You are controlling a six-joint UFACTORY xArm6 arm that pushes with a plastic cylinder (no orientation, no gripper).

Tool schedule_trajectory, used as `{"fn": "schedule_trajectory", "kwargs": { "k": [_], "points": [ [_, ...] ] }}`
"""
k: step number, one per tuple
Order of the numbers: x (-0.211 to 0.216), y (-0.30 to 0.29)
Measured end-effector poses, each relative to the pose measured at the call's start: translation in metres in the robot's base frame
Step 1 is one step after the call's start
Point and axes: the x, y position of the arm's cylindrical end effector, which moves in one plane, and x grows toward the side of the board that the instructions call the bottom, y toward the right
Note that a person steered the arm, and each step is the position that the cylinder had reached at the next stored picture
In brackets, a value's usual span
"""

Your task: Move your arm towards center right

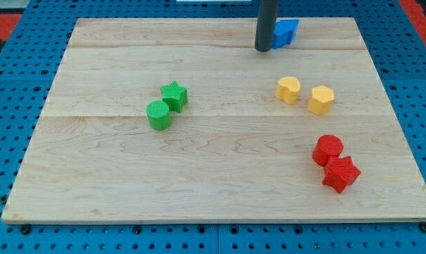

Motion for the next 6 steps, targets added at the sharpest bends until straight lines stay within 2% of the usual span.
{"fn": "schedule_trajectory", "kwargs": {
  "k": [2,3,6],
  "points": [
    [0.017,0.010],
    [0.024,0.043],
    [0.024,0.049]
  ]
}}
